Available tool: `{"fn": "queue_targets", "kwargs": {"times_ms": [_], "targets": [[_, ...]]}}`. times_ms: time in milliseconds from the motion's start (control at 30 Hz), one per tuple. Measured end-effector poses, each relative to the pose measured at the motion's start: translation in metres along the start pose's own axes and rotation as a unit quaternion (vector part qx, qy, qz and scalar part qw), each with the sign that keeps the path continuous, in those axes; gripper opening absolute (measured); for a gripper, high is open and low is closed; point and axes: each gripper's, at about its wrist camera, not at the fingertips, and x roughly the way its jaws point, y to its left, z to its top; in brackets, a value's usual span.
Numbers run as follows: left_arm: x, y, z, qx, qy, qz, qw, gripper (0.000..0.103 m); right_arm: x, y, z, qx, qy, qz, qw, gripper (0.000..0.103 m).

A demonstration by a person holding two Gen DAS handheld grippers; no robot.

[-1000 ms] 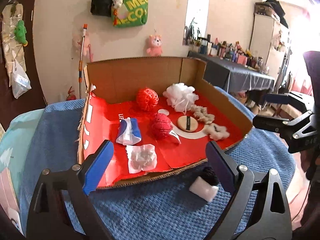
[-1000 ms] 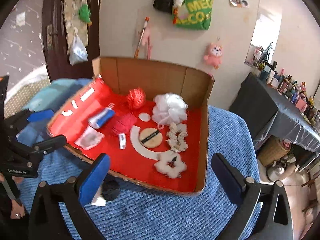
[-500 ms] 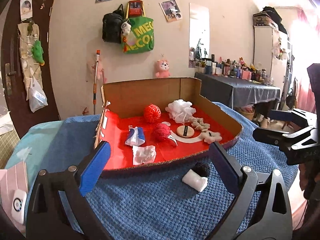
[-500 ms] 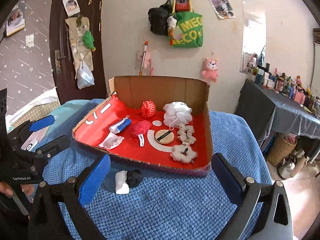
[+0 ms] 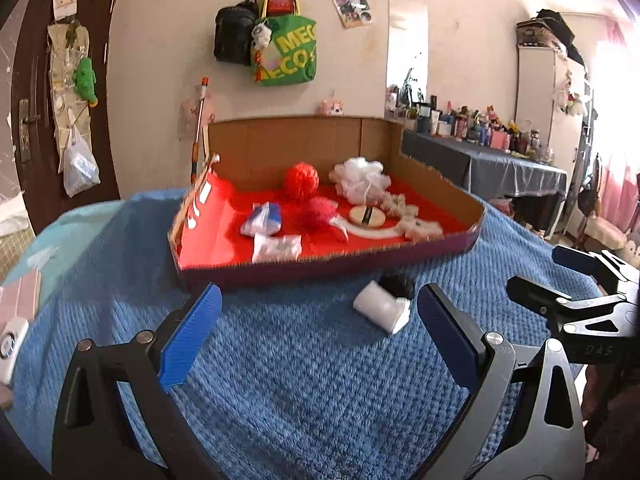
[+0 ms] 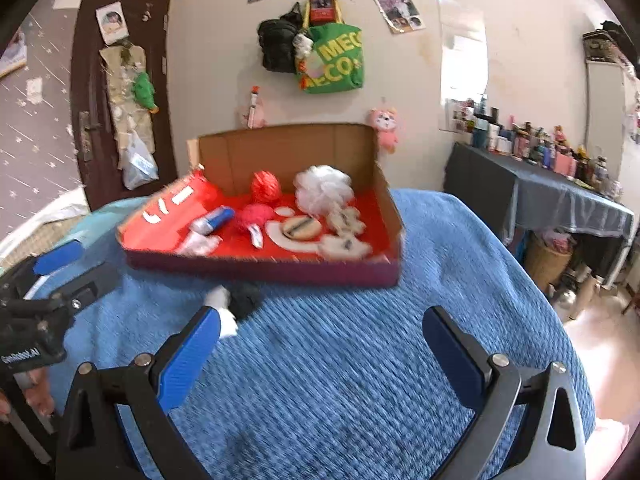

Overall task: Organize soft objects
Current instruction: 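Lift both tools out of the box back over the blanket, then move the left tool toward the white foam roll while the right tool approaches the black knitted ball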

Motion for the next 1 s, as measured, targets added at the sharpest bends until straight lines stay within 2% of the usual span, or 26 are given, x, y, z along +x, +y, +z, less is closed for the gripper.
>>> {"fn": "queue_targets", "kwargs": {"times_ms": [200, 300, 733, 867, 1000], "targets": [[0.007, -0.002, -0.018, 0.0, 0.014, 0.007, 0.9999, 0.1, 0.005, -0.012, -0.02, 0.033, 0.007, 0.002, 0.999, 0.103], [0.008, -0.003, -0.023, -0.001, 0.019, 0.006, 0.9998, 0.1, 0.007, -0.011, -0.025, 0.029, 0.006, -0.008, 1.0, 0.103], [0.021, -0.003, -0.031, -0.002, 0.047, 0.007, 0.9989, 0.1, 0.02, -0.009, -0.037, 0.034, 0.027, 0.0, 0.999, 0.103], [0.024, -0.002, -0.027, 0.0, 0.057, -0.006, 0.9984, 0.1, 0.024, -0.008, -0.037, 0.033, 0.035, 0.006, 0.999, 0.103], [0.032, -0.003, -0.017, 0.011, 0.072, -0.033, 0.9968, 0.1, 0.031, -0.012, -0.033, 0.042, 0.053, 0.043, 0.997, 0.103]]}}
